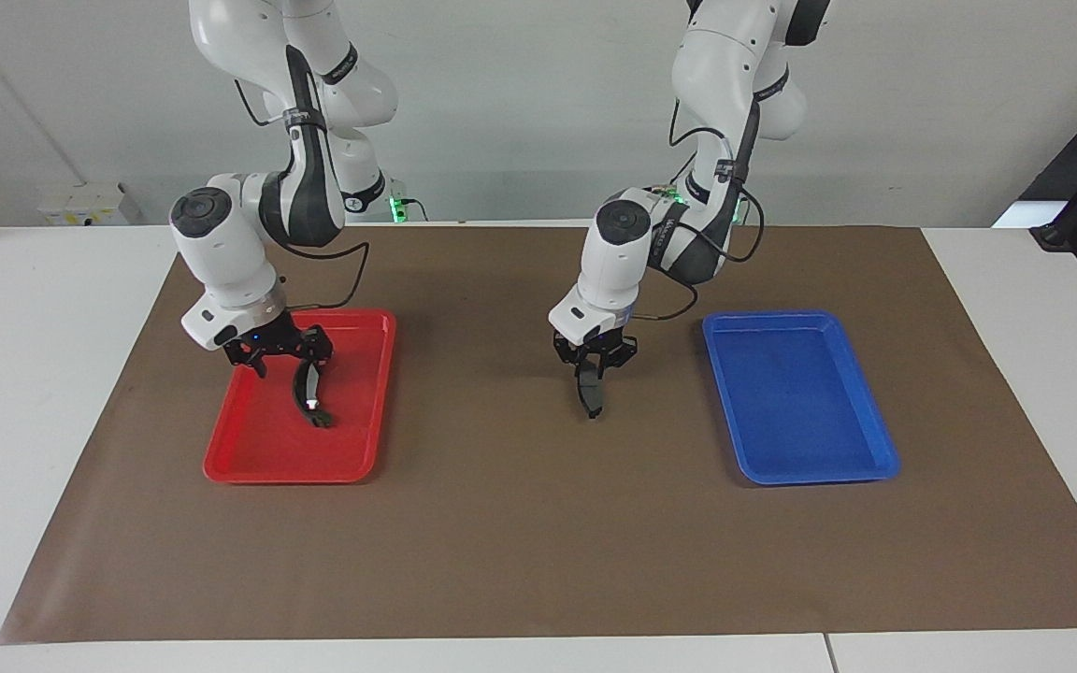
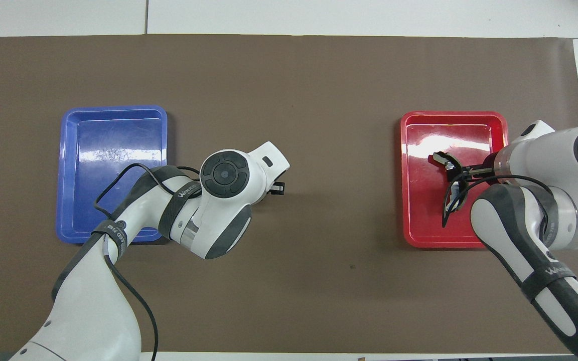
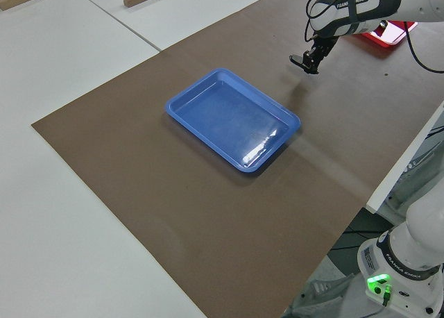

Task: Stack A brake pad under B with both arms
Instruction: 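Place the small pad with the left gripper while the right gripper grasps the curved pad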

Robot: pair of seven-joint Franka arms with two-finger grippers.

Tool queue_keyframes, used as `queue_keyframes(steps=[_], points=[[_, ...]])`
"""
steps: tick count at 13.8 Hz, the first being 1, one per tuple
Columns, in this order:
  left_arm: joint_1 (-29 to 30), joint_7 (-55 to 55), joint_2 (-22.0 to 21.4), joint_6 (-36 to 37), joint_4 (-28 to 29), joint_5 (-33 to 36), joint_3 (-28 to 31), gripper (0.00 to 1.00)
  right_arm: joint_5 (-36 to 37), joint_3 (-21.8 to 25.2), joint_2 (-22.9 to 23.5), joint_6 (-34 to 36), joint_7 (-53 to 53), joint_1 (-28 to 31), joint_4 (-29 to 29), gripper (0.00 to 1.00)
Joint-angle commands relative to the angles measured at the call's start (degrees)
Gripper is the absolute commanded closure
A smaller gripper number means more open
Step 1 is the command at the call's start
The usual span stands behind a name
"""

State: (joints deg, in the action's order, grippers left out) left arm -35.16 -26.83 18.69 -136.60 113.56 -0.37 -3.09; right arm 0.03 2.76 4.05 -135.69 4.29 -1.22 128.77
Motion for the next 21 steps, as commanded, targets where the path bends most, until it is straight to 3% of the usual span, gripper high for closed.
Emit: queue_keyframes(steps=[1, 3, 4, 5, 6, 11, 16, 18, 21], points=[[-1.93, -0.06, 0.91, -1.65, 0.08, -0.6, 0.89, 0.98, -1.44, -0.3, 2.8, -2.47, 2.57, 0.52, 0.87, 0.0], [-2.36, -0.06, 0.74, -0.78, 0.17, -0.6, 0.89, 0.91, -1.44, -0.3, 4.21, -4.49, 2.66, 0.43, 0.96, 0.0], [-3.15, -0.06, 0.65, -0.43, 0.09, -0.6, 0.89, 0.81, -1.44, -0.38, 4.82, -4.93, 2.66, 0.61, 0.96, 0.0], [-3.24, -0.06, 0.65, -0.07, -0.09, -0.6, 0.89, 0.51, -1.44, -0.38, 4.92, -5.02, 2.66, 0.43, 0.96, 0.0], [-3.24, 0.03, 0.47, 0.1, 0.0, -0.6, 0.89, 0.01, -1.44, -0.38, 4.92, -4.67, 3.01, 0.26, 0.96, 0.01], [1.31, 0.99, -7.16, 11.77, -0.7, -0.6, 0.98, 0.0, -1.44, -0.38, 4.57, -2.47, 5.56, 0.34, 0.78, 0.06], [10.71, 8.61, -10.25, 24.42, -4.82, -0.6, 1.5, 0.0, -1.44, -0.38, 4.57, -2.3, 5.56, 0.26, 0.43, 0.28], [17.81, 14.76, -10.34, 29.35, -6.76, -0.6, 1.5, 0.0, -1.44, -0.47, 4.57, -1.95, 5.56, 0.17, 0.26, 0.48], [26.7, 25.3, -10.69, 30.16, -7.65, -0.6, 1.59, 0.0, -1.44, -0.47, 4.65, -1.51, 5.38, -0.01, -0.44, 0.89]])
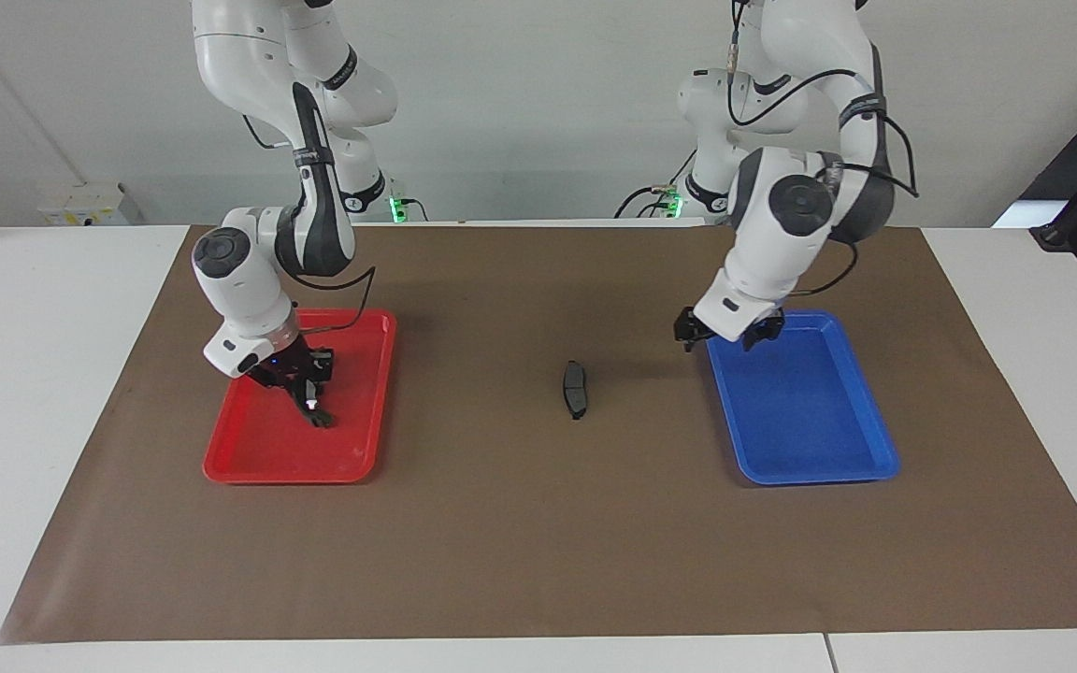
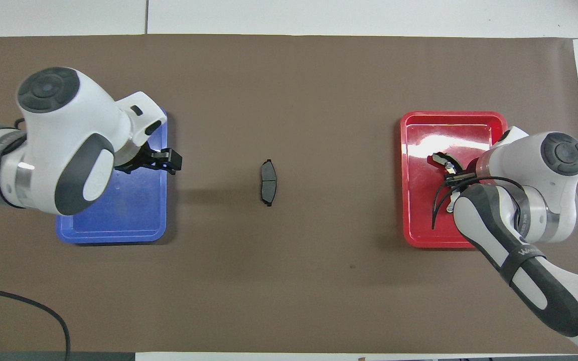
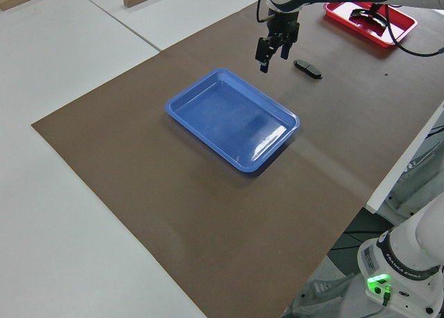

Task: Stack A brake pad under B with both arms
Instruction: 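Lift the curved pad with the right gripper while the left gripper withdraws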

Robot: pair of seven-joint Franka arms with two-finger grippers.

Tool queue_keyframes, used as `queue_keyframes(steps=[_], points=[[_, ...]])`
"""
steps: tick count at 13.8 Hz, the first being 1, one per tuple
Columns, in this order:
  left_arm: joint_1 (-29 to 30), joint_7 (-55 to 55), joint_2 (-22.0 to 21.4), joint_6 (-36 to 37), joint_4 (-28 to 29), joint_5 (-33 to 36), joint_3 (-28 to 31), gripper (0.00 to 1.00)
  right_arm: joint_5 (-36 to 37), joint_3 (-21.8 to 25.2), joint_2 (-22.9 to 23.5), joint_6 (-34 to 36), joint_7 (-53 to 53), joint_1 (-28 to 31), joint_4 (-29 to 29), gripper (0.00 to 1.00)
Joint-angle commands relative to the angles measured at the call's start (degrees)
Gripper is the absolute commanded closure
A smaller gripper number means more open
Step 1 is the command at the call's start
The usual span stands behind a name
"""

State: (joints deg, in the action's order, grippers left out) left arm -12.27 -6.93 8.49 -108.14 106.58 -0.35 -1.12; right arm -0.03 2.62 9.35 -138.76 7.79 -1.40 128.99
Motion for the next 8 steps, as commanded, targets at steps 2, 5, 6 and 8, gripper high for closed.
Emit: queue_keyframes(steps=[2, 5, 6, 8], points=[[7.42, 7.45, -2.07, 3.36, -1.02, -0.53, -0.37, 0.0, -1.38, -0.42, -0.74, 4.27, 1.87, 0.08, -2.59, 1.0], [8.05, 8.24, -4.71, 9.41, -4.08, -0.01, -0.37, 0.0, -1.38, -0.42, -1.09, 12.43, 1.09, -1.93, -9.17, 1.0], [8.05, 8.25, -5.5, 11.18, -5.05, -0.01, -0.29, 0.0, -1.38, -0.42, -1.18, 14.29, -0.31, -2.72, -11.02, 1.0], [8.23, 8.33, -6.99, 14.96, -7.6, 0.17, 0.42, 0.0, -1.38, -0.51, -0.66, 19.03, -6.27, -5.88, -16.28, 1.0]])
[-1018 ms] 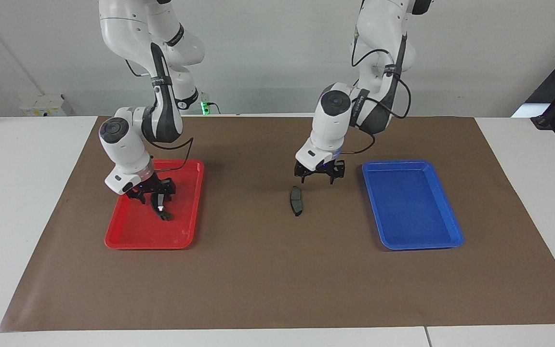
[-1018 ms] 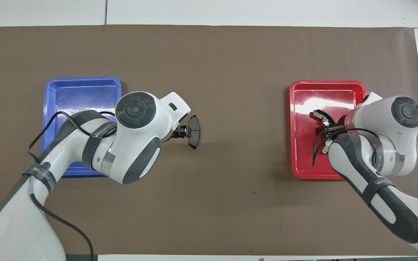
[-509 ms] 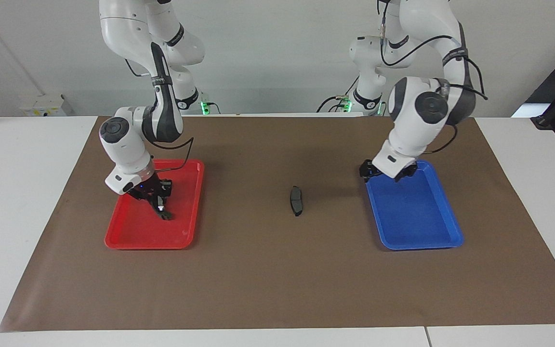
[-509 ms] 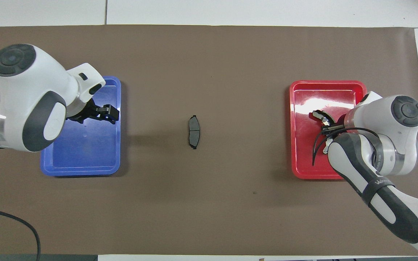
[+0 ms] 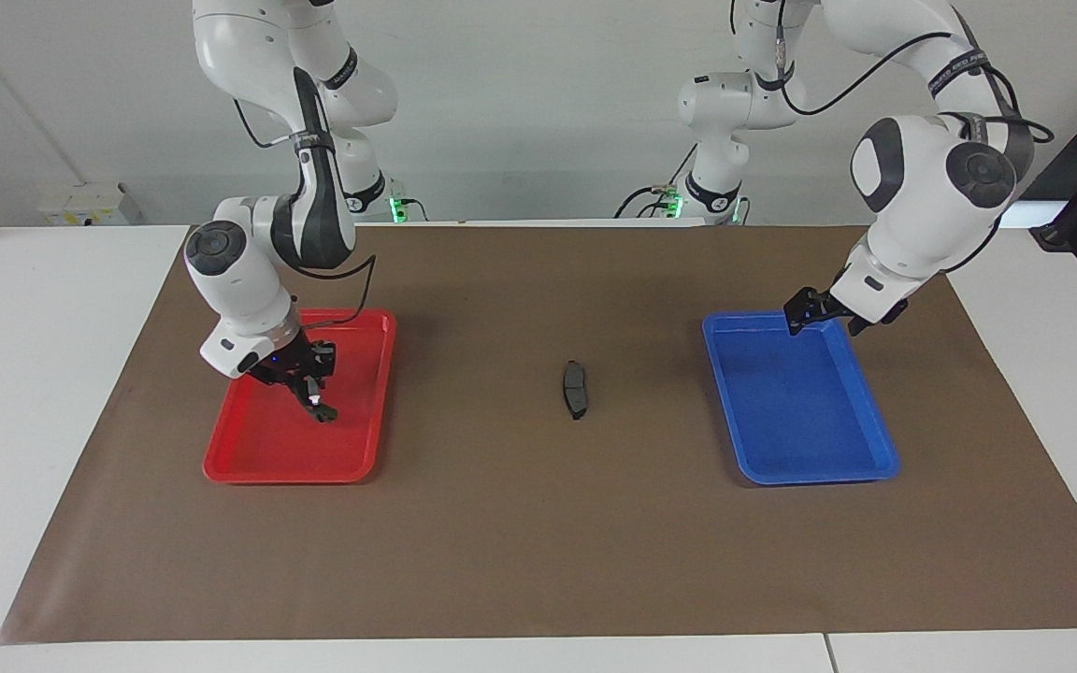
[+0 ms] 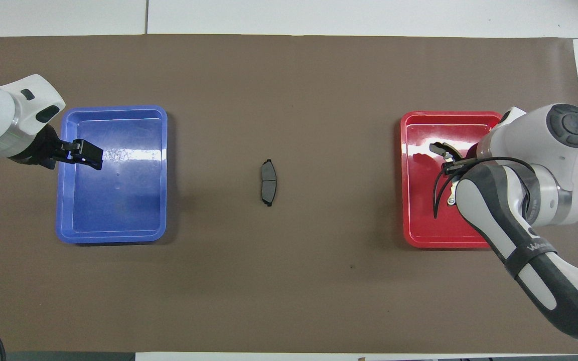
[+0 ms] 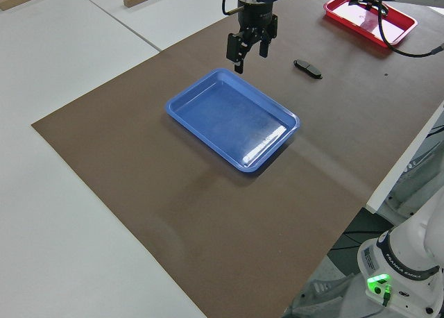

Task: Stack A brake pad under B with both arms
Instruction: 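Lift the curved pad with the right gripper while the left gripper withdraws, then carry the curved brake pad with the right gripper over the small pad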

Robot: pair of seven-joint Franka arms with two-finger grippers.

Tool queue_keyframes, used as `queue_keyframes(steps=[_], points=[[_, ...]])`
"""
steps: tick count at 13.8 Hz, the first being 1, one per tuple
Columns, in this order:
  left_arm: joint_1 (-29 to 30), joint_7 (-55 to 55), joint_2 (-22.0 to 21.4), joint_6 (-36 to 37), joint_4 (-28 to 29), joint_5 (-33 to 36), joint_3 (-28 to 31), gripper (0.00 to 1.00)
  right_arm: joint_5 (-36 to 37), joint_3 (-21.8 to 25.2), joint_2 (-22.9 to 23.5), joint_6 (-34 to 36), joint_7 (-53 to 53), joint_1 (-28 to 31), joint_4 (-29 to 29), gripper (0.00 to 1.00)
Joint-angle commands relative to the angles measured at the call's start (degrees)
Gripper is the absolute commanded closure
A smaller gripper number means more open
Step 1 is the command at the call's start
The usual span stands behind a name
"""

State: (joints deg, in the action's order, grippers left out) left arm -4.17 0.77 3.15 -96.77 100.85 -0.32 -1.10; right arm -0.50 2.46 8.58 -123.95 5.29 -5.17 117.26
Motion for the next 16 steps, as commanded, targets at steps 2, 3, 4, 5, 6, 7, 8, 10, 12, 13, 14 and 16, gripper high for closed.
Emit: queue_keyframes(steps=[2, 3, 4, 5, 6, 7, 8, 10, 12, 13, 14, 16], points=[[0.21, 2.73, -1.75, 7.62, -6.08, 0.23, 0.75, 0.0, -0.82, -0.26, 1.0, 5.92, -12.37, -7.46, -8.09, 1.0], [0.3, 4.13, -1.57, 9.38, -7.67, 0.14, 1.53, 0.0, -0.82, -0.26, 1.44, 5.31, -16.84, -10.28, -8.8, 1.0], [0.39, 4.5, -1.83, 10.45, -8.03, 0.14, 1.97, 0.0, -0.82, -0.35, 1.62, 4.95, -20.37, -12.65, -9.5, 1.0], [0.39, 4.59, -2.44, 11.41, -7.95, 0.14, 2.15, 0.0, -0.82, -0.26, 1.79, 4.95, -23.88, -14.94, -10.55, 1.0], [0.39, 4.68, -3.67, 12.38, -7.43, 0.14, 2.07, 0.0, -0.82, -0.26, 3.01, 5.12, -27.66, -17.66, -11.87, 1.0], [0.3, 4.68, -4.2, 12.48, -6.81, 0.23, 2.07, 0.0, -0.82, -0.26, 4.5, 5.56, -31.18, -19.43, -13.97, 1.0], [0.21, 4.68, -4.64, 12.39, -6.46, 0.23, 1.98, 0.0, -0.65, -0.26, 7.39, 5.74, -35.65, -21.88, -17.12, 1.0], [0.3, 4.68, -4.82, 12.3, -5.93, 0.14, 1.98, 0.0, -0.3, -0.26, 13.28, 5.66, -42.61, -26.02, -23.28, 1.0], [0.3, 4.76, -4.82, 11.78, -5.93, 0.14, 1.98, 0.0, -0.21, -0.35, 16.37, 4.25, -43.87, -27.7, -25.41, 1.0], [0.3, 4.59, -4.82, 11.17, -5.93, 0.14, 1.98, 0.0, -0.64, -0.52, 17.17, 1.98, -43.78, -28.14, -25.41, 1.0], [0.3, 4.5, -4.74, 10.03, -5.84, 0.14, 1.98, 0.0, -0.65, -1.13, 17.96, 0.05, -43.7, -28.93, -25.24, 1.0], [0.3, 4.5, -4.65, 9.23, -5.93, 0.14, 1.98, 0.0, -0.56, -1.92, 19.8, -2.42, -41.25, -29.29, -25.24, 1.0]])
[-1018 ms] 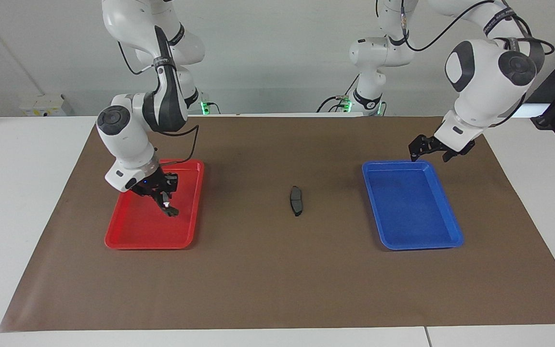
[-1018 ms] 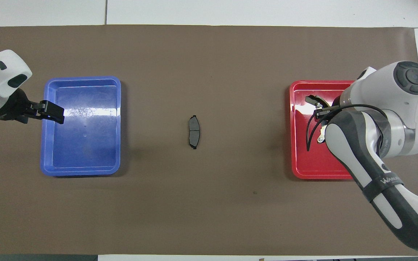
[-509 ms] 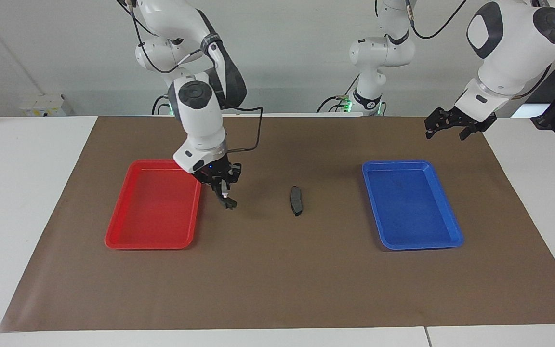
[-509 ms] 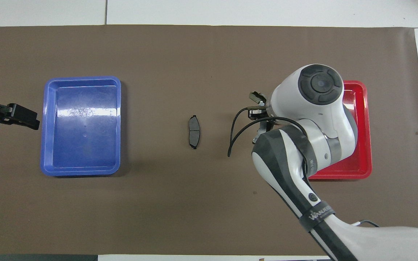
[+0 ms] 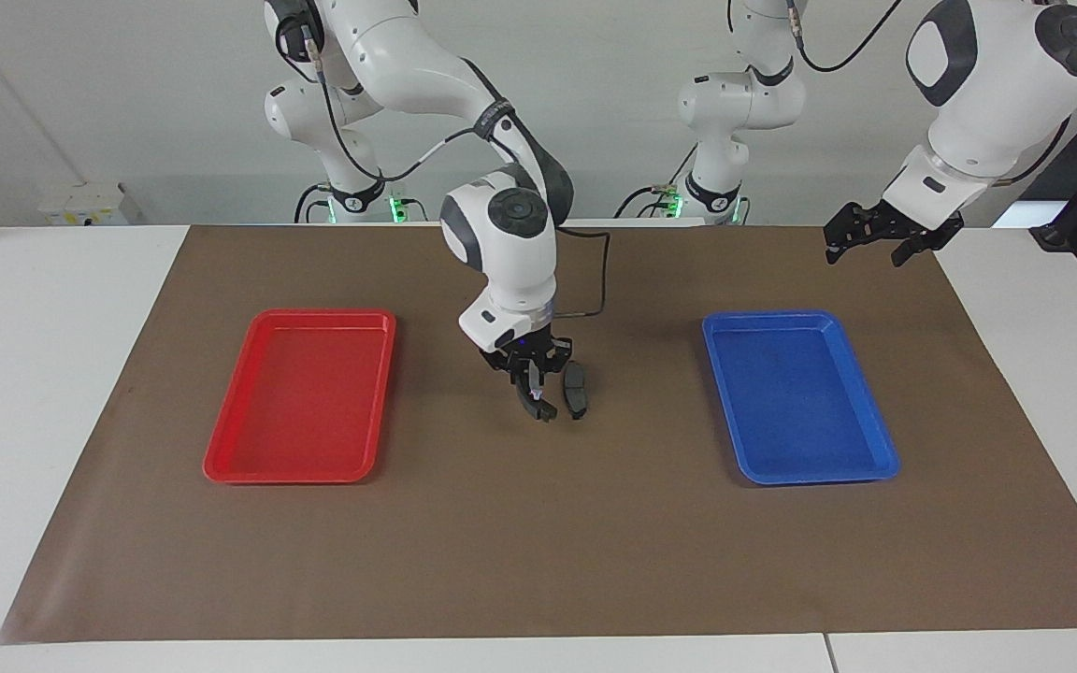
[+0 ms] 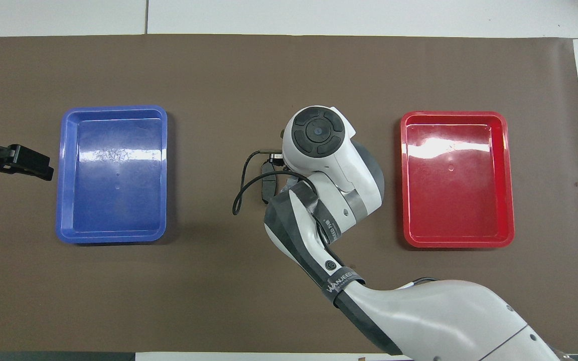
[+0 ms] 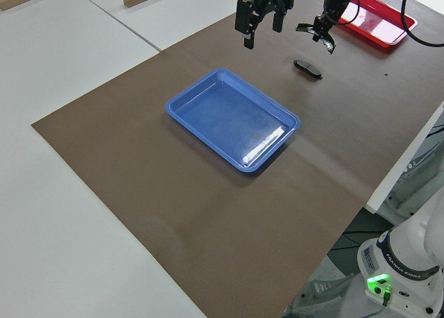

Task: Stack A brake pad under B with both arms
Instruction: 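Carry the curved brake pad with the right gripper over the small pad, then lower the curved brake pad onto the small pad with the right gripper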

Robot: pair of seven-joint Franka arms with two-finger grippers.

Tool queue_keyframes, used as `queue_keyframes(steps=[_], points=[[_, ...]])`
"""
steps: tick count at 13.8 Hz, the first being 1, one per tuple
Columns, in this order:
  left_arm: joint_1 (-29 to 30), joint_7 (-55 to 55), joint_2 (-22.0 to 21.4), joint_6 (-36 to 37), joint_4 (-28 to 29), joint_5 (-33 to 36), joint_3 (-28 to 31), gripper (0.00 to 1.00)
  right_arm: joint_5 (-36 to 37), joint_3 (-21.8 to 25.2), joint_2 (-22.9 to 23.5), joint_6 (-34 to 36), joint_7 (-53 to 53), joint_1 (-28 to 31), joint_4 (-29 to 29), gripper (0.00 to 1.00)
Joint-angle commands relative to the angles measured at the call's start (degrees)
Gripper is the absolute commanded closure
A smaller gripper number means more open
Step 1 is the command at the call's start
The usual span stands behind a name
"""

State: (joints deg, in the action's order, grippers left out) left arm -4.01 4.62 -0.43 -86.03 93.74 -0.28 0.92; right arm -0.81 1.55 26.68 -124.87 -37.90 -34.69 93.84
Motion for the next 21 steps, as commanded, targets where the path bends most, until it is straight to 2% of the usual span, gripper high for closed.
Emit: queue_keyframes(steps=[1, 5, 9, 21], points=[[0.23, 0.57, -1.07, -2.12, 1.18, 0.1, -0.04, 0.0, -0.42, -1.9, 1.97, -2.12, 3.95, 0.24, -1.82, 1.0], [0.23, 0.83, -0.54, -8.18, 1.18, 0.1, -0.04, 0.0, -0.42, -3.13, 3.47, -2.13, 5.64, -0.03, -1.12, 1.0], [-0.12, 0.83, -0.45, -8.1, 1.01, 0.1, -0.04, 0.0, -0.51, -3.14, 3.47, -0.11, 7.66, -0.55, 0.11, 1.0], [0.5, 0.39, -1.07, -7.48, 1.45, 0.01, -0.04, 0.0, -0.59, -3.14, 4.26, -3.7, 5.65, -1.34, 1.16, 1.0]])
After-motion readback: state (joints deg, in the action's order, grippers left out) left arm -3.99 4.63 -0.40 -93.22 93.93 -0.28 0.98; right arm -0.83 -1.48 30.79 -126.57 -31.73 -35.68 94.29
